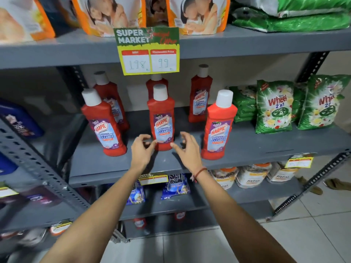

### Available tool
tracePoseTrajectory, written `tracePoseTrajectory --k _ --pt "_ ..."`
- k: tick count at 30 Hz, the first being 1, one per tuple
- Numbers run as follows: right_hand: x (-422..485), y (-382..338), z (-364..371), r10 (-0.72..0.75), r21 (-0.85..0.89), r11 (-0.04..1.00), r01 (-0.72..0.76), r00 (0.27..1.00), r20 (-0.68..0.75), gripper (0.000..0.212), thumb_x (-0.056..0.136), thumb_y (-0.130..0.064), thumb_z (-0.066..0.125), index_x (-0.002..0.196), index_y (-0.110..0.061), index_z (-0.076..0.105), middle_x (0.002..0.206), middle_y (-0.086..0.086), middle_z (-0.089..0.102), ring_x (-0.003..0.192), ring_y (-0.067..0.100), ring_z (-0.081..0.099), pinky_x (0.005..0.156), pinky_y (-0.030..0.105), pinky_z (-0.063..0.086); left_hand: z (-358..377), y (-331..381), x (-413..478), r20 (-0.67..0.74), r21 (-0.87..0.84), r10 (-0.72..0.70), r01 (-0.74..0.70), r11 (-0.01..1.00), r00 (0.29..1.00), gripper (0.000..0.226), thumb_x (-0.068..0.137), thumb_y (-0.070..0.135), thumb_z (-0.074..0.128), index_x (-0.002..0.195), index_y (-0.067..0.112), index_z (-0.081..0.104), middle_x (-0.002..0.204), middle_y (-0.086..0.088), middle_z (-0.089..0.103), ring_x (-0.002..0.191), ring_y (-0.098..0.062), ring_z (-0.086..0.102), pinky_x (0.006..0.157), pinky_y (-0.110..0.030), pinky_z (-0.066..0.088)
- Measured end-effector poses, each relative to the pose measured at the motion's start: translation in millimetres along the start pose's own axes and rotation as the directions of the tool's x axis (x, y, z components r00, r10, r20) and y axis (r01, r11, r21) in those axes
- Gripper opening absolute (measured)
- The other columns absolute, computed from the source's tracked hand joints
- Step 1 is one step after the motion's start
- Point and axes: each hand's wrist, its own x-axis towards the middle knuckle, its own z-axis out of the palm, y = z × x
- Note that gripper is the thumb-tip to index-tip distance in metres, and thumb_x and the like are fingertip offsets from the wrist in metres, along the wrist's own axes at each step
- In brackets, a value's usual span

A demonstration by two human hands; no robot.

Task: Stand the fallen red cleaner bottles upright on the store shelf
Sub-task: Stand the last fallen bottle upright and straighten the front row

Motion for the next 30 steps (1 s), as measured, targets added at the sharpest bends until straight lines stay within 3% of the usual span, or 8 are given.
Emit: tracePoseTrajectory --k 3,6,10,12,17,22,26,30 --pt "32 -7 7 0.073 0.0 0.997 -0.074 0.987 0.142 0.079 0.084 -0.023 0.069 0.145 -0.002 0.022 0.15 0.02 0.03 0.138 0.031 0.033 0.115 0.042 0.03 -4 0 16 0.13 0.095 0.003 -0.016 0.995 0.992 0.061 0.081 0.024 0.068 0.131 0.001 0.042 0.132 -0.019 0.052 0.117 -0.03 0.055 0.102 -0.044 0.044" --pt "51 -7 11 0.104 -0.034 0.995 -0.099 0.964 0.244 0.074 0.085 -0.019 0.067 0.142 0.0 0.024 0.15 0.018 0.033 0.139 0.031 0.033 0.114 0.039 0.028 -2 2 28 0.292 0.084 0.014 -0.04 0.996 0.956 0.06 0.083 0.021 0.067 0.133 0.001 0.04 0.136 -0.017 0.051 0.123 -0.03 0.051 0.104 -0.041 0.043" --pt "55 -8 17 0.116 0.061 0.988 -0.14 0.949 0.294 0.049 0.088 -0.012 0.063 0.129 -0.003 0.039 0.132 0.019 0.056 0.122 0.031 0.054 0.107 0.045 0.043 -1 4 33 0.323 0.032 -0.001 -0.01 0.999 0.946 0.043 0.086 0.015 0.062 0.124 0.001 0.048 0.122 -0.016 0.062 0.098 -0.016 0.059 0.062 -0.001 0.046" --pt "51 -7 18 0.106 0.07 0.989 -0.13 0.956 0.275 0.046 0.089 -0.013 0.062 0.127 -0.002 0.04 0.13 0.02 0.058 0.119 0.031 0.057 0.104 0.047 0.046 -3 3 32 0.33 0.01 0.004 -0.007 1.0 0.944 0.04 0.087 0.014 0.061 0.123 0.001 0.049 0.12 -0.017 0.063 0.095 -0.016 0.059 0.058 0.0 0.046" --pt "32 -3 15 0.044 0.085 0.994 -0.067 0.967 0.251 0.048 0.089 -0.018 0.062 0.13 -0.007 0.039 0.128 0.016 0.06 0.114 0.027 0.059 0.094 0.032 0.048 -10 3 18 0.397 -0.025 0.046 -0.039 0.999 0.917 0.039 0.088 0.014 0.059 0.124 0.003 0.049 0.119 -0.014 0.063 0.097 -0.014 0.058 0.064 0.0 0.046" --pt "16 2 11 0.003 0.075 0.997 -0.024 0.962 0.272 0.05 0.089 -0.019 0.061 0.132 -0.008 0.039 0.129 0.015 0.059 0.116 0.026 0.059 0.099 0.034 0.048 -18 1 3 0.442 -0.031 0.071 -0.064 0.997 0.894 0.042 0.088 0.016 0.059 0.126 0.004 0.048 0.124 -0.012 0.061 0.105 -0.011 0.057 0.08 -0.01 0.046" --pt "7 1 10 0.011 0.089 0.995 -0.035 0.965 0.262 0.051 0.089 -0.019 0.061 0.133 -0.008 0.038 0.13 0.015 0.059 0.117 0.026 0.059 0.1 0.037 0.049 -20 0 -4 0.452 -0.046 0.094 -0.082 0.996 0.887 0.04 0.088 0.014 0.059 0.125 0.004 0.049 0.124 -0.013 0.061 0.106 -0.012 0.056 0.074 0.001 0.044" --pt "2 -4 10 0.024 0.083 0.996 -0.045 0.971 0.239 0.052 0.088 -0.019 0.064 0.132 -0.007 0.039 0.13 0.015 0.059 0.117 0.026 0.058 0.096 0.03 0.048 -22 3 -5 0.457 -0.03 0.073 -0.067 0.997 0.886 0.043 0.087 0.018 0.061 0.126 0.005 0.049 0.124 -0.012 0.062 0.108 -0.016 0.06 0.085 -0.014 0.047"
